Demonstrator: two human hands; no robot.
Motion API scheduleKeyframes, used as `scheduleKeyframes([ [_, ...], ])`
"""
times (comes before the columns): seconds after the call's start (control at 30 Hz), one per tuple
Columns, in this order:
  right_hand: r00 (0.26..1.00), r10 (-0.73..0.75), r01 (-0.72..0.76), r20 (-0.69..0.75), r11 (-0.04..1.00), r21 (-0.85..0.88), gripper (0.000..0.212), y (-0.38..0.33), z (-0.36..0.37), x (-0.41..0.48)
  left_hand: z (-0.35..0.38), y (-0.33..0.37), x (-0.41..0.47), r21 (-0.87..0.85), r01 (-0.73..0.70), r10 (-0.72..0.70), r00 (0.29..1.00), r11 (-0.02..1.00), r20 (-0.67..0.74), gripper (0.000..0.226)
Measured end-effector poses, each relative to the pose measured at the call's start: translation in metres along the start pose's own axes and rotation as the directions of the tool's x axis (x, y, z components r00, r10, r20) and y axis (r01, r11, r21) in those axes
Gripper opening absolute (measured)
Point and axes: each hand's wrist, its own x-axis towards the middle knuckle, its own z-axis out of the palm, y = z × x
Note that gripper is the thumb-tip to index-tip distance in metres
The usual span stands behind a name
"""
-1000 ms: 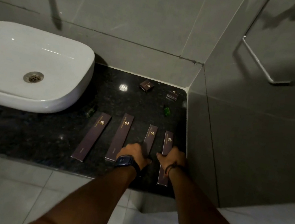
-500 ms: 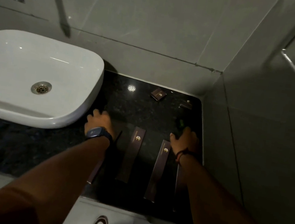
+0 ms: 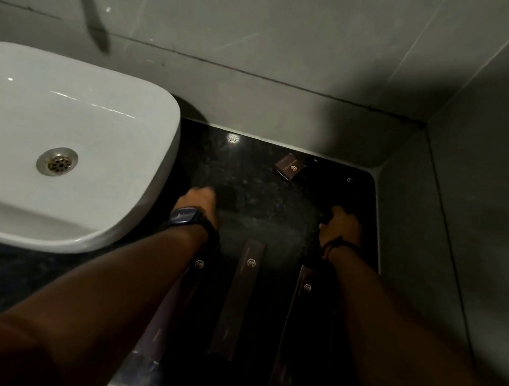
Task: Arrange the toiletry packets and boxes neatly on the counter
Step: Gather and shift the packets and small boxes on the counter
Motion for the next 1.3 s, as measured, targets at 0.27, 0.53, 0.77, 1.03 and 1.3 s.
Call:
scheduleKeyframes([
  [0.27,0.992,-0.059,0.084,-0.112,0.967,0.24,0.032,0.016,-0.026,-0.01,0.032,0.078,-0.013,-0.39,-0.408,0.401,0.91,0.825,-0.104,0.032],
  [0.53,0.994,-0.104,0.104,-0.015,0.953,0.283,0.029,0.034,-0.03,-0.039,0.073,0.128,-0.024,-0.383,-0.496,0.509,0.858,0.78,-0.074,0.035],
  [0.77,0.996,-0.091,0.09,-0.011,0.947,0.308,0.027,0.05,-0.021,-0.044,0.086,0.126,-0.021,-0.381,-0.502,0.534,0.845,0.776,-0.027,0.038],
  [1.03,0.966,-0.112,0.169,-0.232,0.956,0.24,0.046,0.052,-0.036,-0.05,0.056,0.105,-0.009,-0.335,-0.519,0.526,0.847,0.786,-0.079,0.088],
  [1.3,0.965,-0.037,0.089,-0.258,0.978,0.19,0.043,0.018,-0.063,0.0,-0.004,0.094,0.057,-0.189,-0.513,0.453,0.845,0.837,-0.286,0.05],
])
